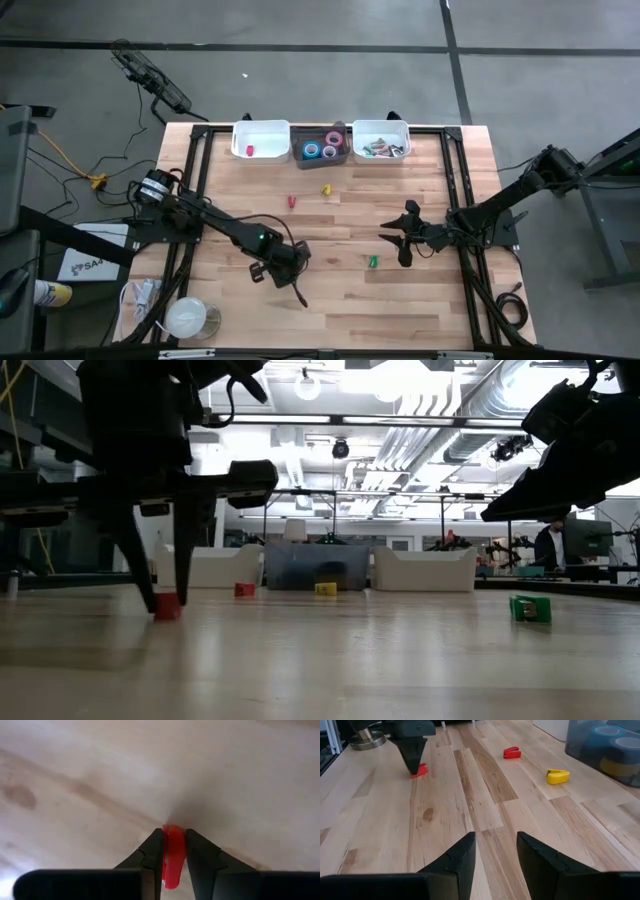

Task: Pick and place Stapler, Stapler remover, tape
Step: Put the bottom red stapler into the left white bin

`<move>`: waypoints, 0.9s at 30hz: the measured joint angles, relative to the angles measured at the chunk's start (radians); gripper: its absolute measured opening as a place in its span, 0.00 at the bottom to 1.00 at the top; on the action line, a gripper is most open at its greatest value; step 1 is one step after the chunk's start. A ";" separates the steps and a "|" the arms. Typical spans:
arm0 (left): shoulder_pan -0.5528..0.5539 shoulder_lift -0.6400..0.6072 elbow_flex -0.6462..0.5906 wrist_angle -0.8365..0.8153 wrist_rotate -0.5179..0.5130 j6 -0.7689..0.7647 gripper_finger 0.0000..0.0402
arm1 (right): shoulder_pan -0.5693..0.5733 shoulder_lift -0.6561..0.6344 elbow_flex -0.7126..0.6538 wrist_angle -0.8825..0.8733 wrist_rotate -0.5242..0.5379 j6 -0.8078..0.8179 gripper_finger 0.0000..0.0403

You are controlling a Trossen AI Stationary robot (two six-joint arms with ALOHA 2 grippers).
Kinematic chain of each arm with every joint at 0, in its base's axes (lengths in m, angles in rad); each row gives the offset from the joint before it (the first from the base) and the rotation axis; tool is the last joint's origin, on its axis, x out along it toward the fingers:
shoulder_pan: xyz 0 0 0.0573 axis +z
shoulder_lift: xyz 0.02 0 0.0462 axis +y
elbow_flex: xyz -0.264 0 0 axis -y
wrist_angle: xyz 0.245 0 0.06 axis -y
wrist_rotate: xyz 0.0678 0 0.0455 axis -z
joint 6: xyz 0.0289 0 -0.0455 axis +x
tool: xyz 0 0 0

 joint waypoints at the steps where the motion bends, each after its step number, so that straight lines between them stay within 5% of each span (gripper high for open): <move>1: 0.000 0.000 0.000 0.000 -0.018 0.000 0.15 | 0.000 0.000 0.000 0.000 0.000 0.000 0.34; 14: 0.087 0.000 0.105 -0.236 -0.284 -0.003 0.15 | 0.000 0.000 0.000 -0.007 -0.003 0.000 0.34; 27: 0.356 -0.017 0.151 -0.387 -0.295 0.002 0.15 | 0.000 0.000 0.000 -0.007 -0.014 0.000 0.34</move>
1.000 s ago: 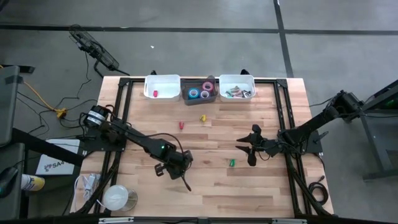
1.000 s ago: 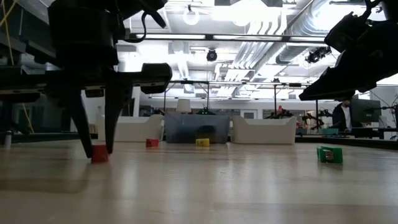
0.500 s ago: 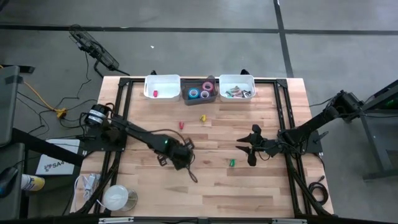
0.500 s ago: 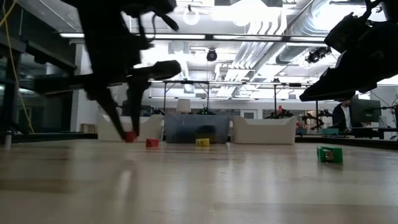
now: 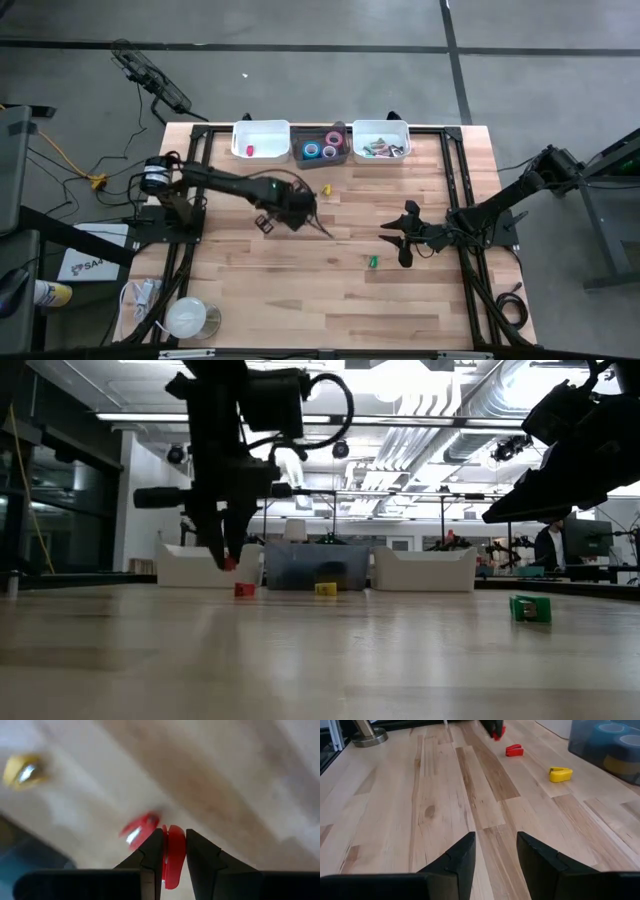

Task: Pick and place Stapler, Stapler remover, tape
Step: Put the bottom red stapler into the left white bin

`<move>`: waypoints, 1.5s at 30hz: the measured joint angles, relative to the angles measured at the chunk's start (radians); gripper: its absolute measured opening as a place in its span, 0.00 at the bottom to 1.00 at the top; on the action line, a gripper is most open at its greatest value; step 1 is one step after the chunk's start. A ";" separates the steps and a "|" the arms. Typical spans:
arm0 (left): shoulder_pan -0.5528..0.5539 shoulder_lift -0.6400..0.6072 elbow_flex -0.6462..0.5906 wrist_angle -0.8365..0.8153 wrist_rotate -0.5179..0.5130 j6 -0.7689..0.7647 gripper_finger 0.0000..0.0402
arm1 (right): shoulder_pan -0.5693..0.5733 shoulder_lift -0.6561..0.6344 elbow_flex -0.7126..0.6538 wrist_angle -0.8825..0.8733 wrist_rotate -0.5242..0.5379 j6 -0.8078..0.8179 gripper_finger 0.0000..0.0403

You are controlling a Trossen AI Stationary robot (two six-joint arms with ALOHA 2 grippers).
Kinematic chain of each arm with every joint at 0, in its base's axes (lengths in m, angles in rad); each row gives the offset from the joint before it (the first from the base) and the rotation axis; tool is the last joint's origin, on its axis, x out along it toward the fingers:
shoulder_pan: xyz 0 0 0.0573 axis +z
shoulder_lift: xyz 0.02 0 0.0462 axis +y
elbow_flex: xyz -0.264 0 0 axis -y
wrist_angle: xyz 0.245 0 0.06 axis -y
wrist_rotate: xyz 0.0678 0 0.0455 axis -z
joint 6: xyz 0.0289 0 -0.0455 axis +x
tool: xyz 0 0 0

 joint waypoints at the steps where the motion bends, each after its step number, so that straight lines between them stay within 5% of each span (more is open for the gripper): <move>1: 0.016 -0.009 0.001 -0.003 0.000 0.000 0.15 | 0.000 0.000 0.000 -0.001 0.000 0.000 0.34; 17: 0.321 -0.243 0.001 0.045 -0.002 -0.119 0.15 | 0.000 0.037 0.000 -0.006 0.019 0.005 0.34; 29: 0.572 -0.256 -0.030 0.195 -0.048 -0.272 0.15 | 0.000 0.038 0.000 0.015 0.022 -0.008 0.34; 34: 0.658 -0.251 -0.062 0.211 -0.045 -0.457 0.15 | 0.000 0.038 0.000 0.016 0.022 -0.015 0.34; 45: 0.715 -0.245 -0.164 0.369 0.020 -0.620 0.15 | 0.000 0.038 0.000 0.017 0.024 -0.022 0.34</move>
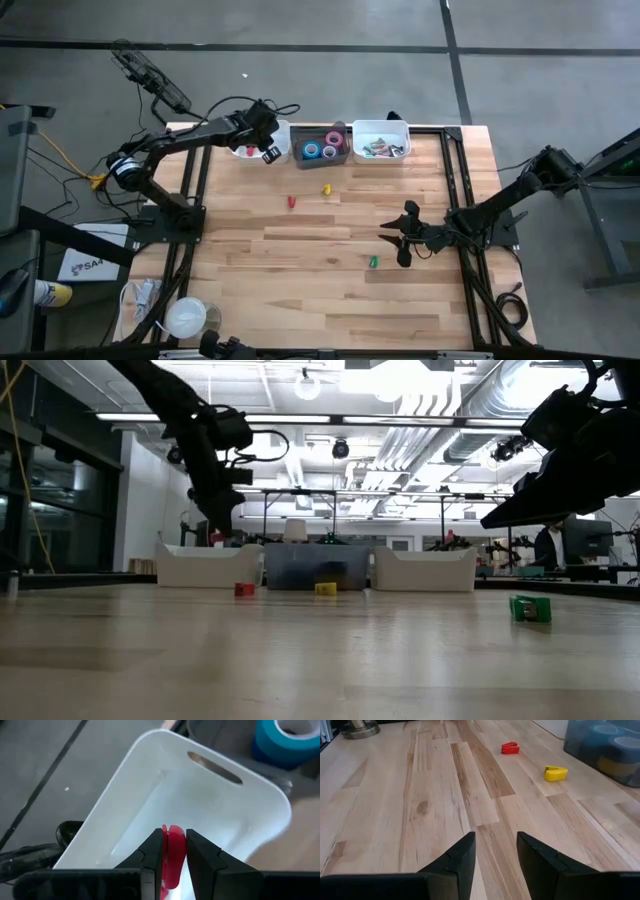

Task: Pick and place Stapler, Stapler remover, tape
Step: Put the bottom red stapler into the left white bin

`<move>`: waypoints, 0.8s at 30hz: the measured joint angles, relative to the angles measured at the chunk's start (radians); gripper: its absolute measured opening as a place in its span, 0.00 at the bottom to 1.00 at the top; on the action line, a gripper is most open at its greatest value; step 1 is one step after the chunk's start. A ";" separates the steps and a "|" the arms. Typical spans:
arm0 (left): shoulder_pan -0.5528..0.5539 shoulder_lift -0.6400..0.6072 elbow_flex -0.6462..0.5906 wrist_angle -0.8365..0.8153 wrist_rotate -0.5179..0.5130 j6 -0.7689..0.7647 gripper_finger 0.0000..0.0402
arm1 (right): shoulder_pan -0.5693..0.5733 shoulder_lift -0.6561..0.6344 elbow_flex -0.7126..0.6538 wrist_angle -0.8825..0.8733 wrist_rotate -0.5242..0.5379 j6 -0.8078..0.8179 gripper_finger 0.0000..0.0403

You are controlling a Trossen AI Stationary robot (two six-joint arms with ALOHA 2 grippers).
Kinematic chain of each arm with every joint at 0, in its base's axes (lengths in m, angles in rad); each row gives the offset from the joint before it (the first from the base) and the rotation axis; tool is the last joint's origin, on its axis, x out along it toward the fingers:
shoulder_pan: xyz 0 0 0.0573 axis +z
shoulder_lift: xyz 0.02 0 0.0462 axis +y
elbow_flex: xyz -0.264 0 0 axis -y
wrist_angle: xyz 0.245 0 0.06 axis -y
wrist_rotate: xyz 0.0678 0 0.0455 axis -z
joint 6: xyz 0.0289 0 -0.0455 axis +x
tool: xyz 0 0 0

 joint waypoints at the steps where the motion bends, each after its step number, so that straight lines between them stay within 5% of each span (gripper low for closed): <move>1: -0.002 0.007 -0.008 0.023 -0.007 -0.010 0.15 | 0.000 0.000 0.000 0.000 0.000 0.000 0.34; 24: -0.003 0.172 -0.025 0.164 -0.046 -0.116 0.17 | 0.000 0.000 0.000 0.014 -0.007 -0.008 0.34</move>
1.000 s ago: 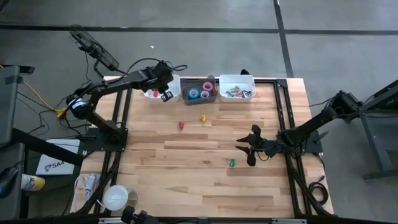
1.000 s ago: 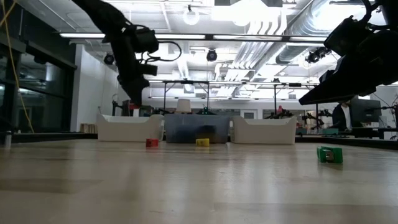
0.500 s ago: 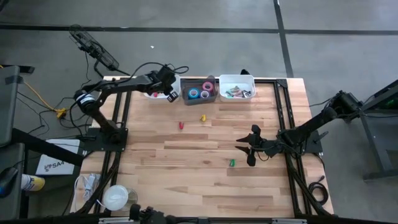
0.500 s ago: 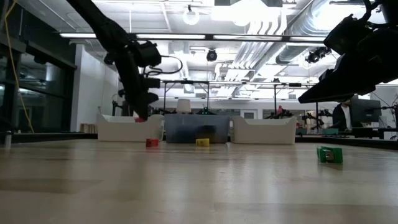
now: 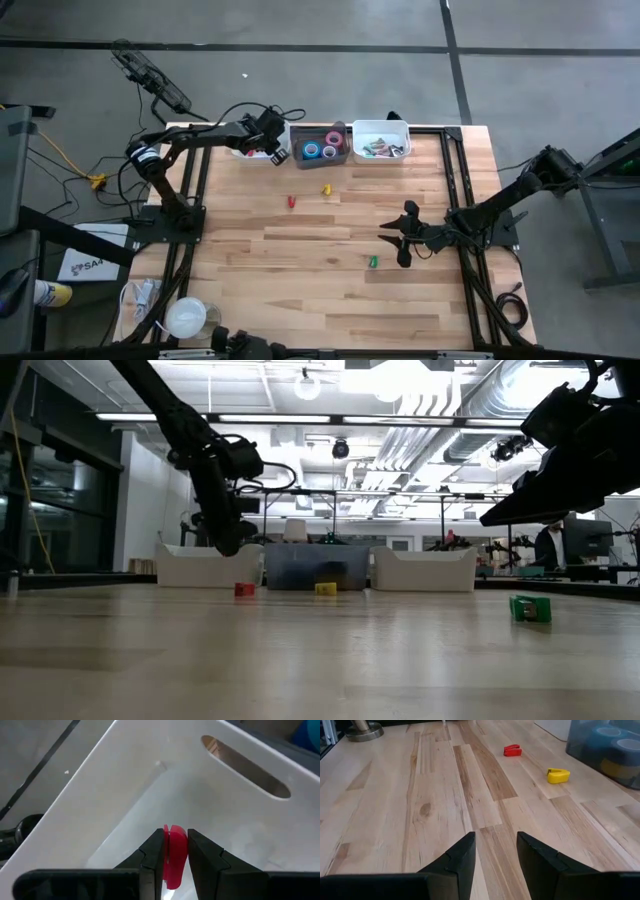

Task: Pick and place Stapler, Stapler remover, tape
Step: Put the bottom red stapler into the left white bin, then put the green stapler into the left white bin

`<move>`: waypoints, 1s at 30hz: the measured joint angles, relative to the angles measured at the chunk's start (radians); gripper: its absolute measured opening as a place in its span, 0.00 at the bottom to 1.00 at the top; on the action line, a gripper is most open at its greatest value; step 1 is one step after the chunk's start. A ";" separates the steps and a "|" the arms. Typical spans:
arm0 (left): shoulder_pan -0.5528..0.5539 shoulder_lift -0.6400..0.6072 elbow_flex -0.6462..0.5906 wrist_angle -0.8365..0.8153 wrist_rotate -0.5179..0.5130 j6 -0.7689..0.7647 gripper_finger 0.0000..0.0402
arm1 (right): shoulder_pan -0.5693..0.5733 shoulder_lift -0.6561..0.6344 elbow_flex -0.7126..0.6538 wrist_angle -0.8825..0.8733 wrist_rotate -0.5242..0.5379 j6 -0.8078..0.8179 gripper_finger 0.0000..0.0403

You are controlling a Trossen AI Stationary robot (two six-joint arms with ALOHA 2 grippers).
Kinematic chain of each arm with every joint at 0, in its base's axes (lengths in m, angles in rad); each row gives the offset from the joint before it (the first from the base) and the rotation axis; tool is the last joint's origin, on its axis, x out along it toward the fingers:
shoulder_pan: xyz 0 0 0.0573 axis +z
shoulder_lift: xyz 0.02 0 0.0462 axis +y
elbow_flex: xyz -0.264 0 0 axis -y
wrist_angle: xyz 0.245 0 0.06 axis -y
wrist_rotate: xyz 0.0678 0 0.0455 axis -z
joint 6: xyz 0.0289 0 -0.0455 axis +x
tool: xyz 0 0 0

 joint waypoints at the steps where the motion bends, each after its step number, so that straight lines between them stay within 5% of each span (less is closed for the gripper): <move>1: 0.000 0.000 0.000 -0.001 -0.005 0.000 0.18 | 0.000 0.000 0.000 0.000 0.000 0.000 0.34; 13: 0.000 -0.004 0.000 -0.011 0.027 0.040 0.46 | 0.000 0.000 0.000 0.000 -0.002 0.014 0.34; 22: -0.002 -0.123 0.002 -0.028 0.083 0.169 0.48 | 0.000 0.000 0.000 0.000 -0.111 -0.011 0.34; 30: -0.081 -0.273 0.002 -0.134 0.153 0.297 0.48 | -0.001 0.000 0.036 -0.005 -0.333 -0.309 0.34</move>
